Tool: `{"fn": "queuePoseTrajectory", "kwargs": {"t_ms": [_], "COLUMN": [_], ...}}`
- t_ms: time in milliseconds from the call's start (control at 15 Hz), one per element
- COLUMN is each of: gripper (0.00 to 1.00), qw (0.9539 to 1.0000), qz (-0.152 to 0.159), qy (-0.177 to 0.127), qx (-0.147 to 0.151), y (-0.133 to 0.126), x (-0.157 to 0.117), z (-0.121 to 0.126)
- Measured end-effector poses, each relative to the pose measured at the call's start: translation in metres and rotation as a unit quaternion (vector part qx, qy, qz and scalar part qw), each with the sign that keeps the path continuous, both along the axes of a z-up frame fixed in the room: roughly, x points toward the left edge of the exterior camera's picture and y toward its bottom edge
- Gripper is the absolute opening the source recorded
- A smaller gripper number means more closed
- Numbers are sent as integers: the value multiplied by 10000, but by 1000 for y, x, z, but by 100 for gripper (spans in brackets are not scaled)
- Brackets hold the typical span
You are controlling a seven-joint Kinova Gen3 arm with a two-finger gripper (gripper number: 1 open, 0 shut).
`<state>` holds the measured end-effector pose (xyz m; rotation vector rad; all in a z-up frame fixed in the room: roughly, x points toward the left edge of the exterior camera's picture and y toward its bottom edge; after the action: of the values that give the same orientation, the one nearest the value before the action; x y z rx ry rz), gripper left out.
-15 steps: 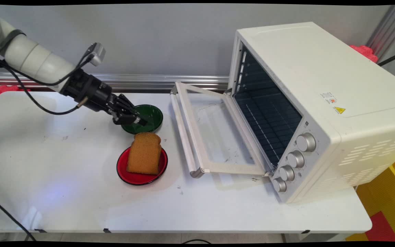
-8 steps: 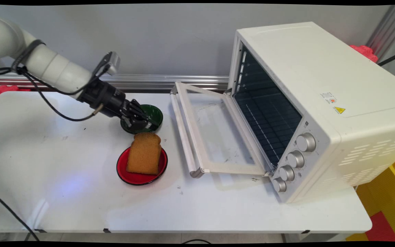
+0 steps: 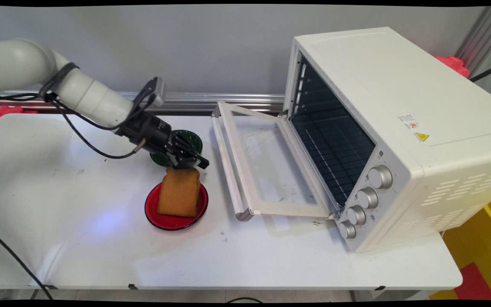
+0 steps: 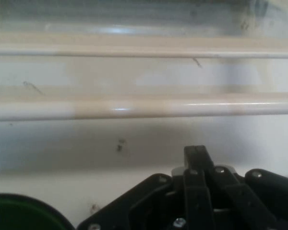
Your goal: Close the oven
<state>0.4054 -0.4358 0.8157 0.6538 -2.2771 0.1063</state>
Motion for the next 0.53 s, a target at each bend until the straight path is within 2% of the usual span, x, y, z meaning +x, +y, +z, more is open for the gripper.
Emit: {"fn": "queuePoseTrajectory", "kwargs": {"t_ms": [533], "gripper": [0], "qw": [10000], "qz": [-14], "qy": [-46], "qx": [-74], "y": [-15], "x": [-16], "z": [-27]}}
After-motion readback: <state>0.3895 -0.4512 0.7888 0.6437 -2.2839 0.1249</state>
